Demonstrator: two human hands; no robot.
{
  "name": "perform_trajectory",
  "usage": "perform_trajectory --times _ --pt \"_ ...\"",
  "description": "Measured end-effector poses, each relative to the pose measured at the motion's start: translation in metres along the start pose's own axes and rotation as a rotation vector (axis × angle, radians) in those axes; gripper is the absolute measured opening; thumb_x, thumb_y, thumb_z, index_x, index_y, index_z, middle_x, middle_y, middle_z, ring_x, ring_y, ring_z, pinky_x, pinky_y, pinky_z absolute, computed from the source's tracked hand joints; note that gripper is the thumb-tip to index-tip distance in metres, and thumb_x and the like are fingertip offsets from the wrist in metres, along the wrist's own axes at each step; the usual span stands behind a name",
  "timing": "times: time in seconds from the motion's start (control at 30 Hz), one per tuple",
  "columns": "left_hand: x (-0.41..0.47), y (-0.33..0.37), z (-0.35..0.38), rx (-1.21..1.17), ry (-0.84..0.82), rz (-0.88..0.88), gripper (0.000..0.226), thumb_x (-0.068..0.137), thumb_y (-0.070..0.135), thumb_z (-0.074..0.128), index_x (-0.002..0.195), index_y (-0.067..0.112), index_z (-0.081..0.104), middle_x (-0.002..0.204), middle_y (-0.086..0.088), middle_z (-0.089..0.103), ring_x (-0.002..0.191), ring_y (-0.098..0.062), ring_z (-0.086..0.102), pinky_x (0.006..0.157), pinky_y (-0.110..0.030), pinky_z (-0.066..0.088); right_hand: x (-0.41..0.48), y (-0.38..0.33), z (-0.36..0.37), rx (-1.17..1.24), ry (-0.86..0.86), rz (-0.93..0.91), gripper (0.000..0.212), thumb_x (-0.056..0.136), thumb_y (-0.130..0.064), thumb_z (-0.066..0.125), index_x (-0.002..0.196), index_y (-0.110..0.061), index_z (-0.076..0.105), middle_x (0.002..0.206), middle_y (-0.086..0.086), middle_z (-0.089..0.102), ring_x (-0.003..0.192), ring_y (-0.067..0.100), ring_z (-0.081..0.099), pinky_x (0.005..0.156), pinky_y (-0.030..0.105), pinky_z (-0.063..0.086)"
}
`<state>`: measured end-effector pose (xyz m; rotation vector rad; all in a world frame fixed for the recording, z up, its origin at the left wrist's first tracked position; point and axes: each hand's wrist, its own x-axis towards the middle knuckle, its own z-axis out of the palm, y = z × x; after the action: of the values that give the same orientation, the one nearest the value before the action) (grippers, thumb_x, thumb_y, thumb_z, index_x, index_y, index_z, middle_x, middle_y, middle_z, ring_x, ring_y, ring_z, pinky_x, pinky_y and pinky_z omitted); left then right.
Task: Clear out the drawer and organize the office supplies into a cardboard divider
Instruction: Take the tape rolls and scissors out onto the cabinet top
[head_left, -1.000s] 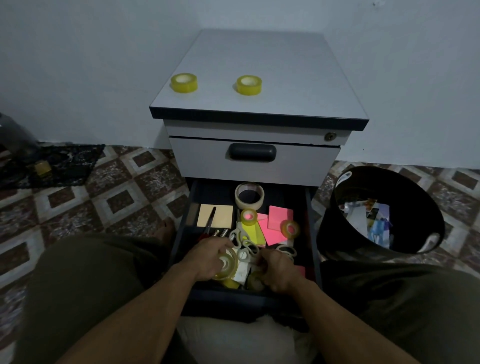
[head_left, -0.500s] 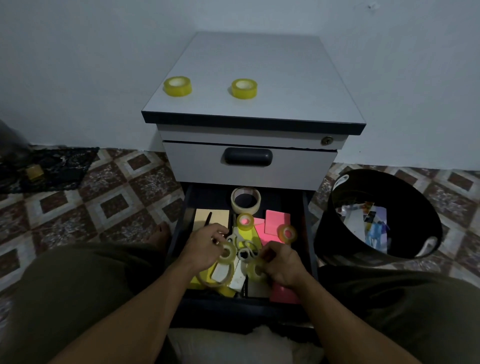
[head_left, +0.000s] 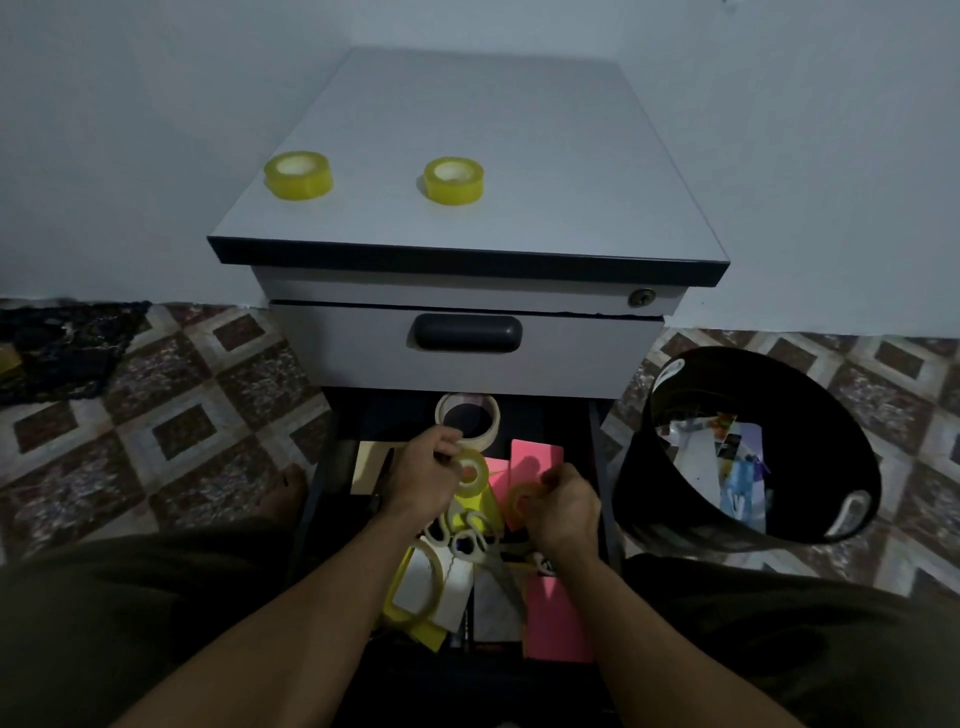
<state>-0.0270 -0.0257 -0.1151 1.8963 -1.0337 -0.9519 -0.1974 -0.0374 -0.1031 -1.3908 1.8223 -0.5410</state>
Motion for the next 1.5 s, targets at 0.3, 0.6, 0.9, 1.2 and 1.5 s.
perform_trajectory --times 0.3,0.6,0.9,1.2,1.5 --pt "0.014 -0.01 0.008 0.118 0.007 0.007 0.025 0.088 0.006 0.067 0.109 0.02 0.068 0.104 0.007 0.066 0.097 -0.013 0.062 0.068 -0.016 0.046 0.003 0.006 0.001 0.051 -0.054 0.038 0.02 0.081 -0.016 0.069 0.098 -0.013 0.058 0.098 0.006 0.062 0.077 0.018 0.058 0.059 0.023 0.043" --pt "0.006 -0.017 -0.01 0.075 0.01 0.032 0.021 0.085 0.016 0.074 0.1 0.03 0.066 0.095 0.017 0.064 0.093 -0.007 0.062 0.073 -0.02 0.048 -0.006 0.015 -0.003 0.11 -0.163 -0.098 0.031 0.086 -0.009 0.067 0.115 -0.019 0.062 0.1 -0.004 0.065 0.094 0.014 0.063 0.068 0.014 0.046" --pt "0.002 -0.036 -0.012 0.147 -0.169 0.077 0.062 0.058 0.034 0.079 0.109 0.06 0.054 0.104 0.019 0.069 0.097 -0.007 0.067 0.086 -0.039 0.058 -0.011 0.021 0.0 0.23 -0.208 -0.174 0.044 0.085 -0.009 0.073 0.122 -0.028 0.06 0.108 -0.012 0.064 0.098 0.004 0.06 0.065 -0.003 0.041" --pt "0.004 -0.039 -0.006 0.21 -0.112 0.158 0.065 0.066 0.019 0.083 0.12 0.043 0.056 0.106 0.012 0.068 0.099 -0.013 0.065 0.085 -0.039 0.058 -0.006 0.029 0.002 0.223 -0.174 -0.185 0.05 0.081 0.001 0.069 0.097 -0.045 0.055 0.098 -0.018 0.064 0.094 -0.001 0.061 0.079 0.015 0.05" --pt "0.008 -0.04 -0.006 0.188 -0.114 0.156 0.062 0.068 0.018 0.085 0.119 0.04 0.057 0.105 0.012 0.068 0.098 -0.012 0.066 0.086 -0.04 0.058 -0.013 0.025 0.005 0.202 -0.235 -0.331 0.039 0.077 -0.005 0.076 0.103 -0.028 0.06 0.09 -0.005 0.069 0.083 0.002 0.065 0.072 0.017 0.053"
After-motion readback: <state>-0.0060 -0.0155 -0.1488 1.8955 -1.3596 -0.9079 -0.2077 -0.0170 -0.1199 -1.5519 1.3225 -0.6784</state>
